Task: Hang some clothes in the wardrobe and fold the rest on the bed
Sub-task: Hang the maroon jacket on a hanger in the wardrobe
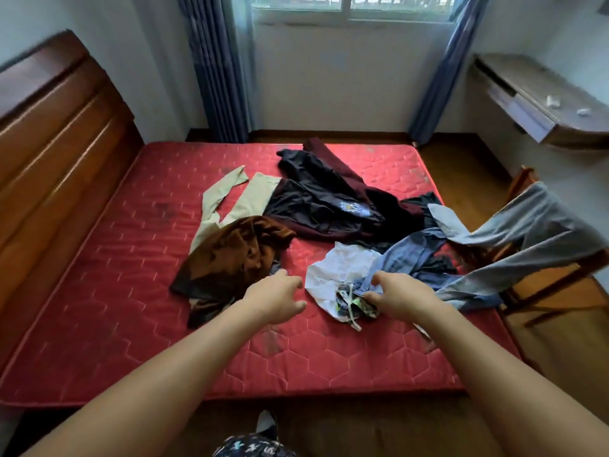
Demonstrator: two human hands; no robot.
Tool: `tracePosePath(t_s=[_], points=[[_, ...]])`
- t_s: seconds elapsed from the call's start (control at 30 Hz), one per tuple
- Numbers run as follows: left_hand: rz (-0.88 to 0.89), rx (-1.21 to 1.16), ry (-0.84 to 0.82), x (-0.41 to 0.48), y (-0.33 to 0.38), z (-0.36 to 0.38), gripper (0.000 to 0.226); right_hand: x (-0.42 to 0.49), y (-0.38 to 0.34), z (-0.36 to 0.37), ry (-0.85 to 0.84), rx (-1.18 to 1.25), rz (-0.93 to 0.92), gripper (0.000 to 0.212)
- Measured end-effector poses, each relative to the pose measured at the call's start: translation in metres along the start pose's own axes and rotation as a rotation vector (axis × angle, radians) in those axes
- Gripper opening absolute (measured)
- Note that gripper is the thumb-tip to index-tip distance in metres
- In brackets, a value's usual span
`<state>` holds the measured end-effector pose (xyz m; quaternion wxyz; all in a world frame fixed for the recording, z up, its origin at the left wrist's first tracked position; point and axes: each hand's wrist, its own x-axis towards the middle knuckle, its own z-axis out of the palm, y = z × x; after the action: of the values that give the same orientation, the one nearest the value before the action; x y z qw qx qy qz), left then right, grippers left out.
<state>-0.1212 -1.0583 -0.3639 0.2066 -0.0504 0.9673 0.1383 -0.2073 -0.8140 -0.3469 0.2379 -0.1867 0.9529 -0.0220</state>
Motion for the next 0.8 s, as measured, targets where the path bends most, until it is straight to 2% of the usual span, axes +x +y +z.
tracePosePath(t_s=[0.13,0.33,0.5,0.8], points=[[0.069,-0.003,-0.012,0.058,0.005,-0.015,0.049,0.033,0.014,-0.007,-0.003,0.033,0.073,0.035],[0.127,-0.001,-0.014,0.149,0.039,-0.025,0.047,0.099,0.069,-0.021,0.009,0.076,0.148,0.029],[0.095,-0.012,-0.026,0.226,0.074,-0.021,0.049,0.177,0.130,-0.033,0.056,0.116,0.150,0.031],[0.005,-0.027,-0.062,0.399,0.121,0.011,0.042,0.354,0.233,-0.022,-0.011,0.159,0.105,0.035]])
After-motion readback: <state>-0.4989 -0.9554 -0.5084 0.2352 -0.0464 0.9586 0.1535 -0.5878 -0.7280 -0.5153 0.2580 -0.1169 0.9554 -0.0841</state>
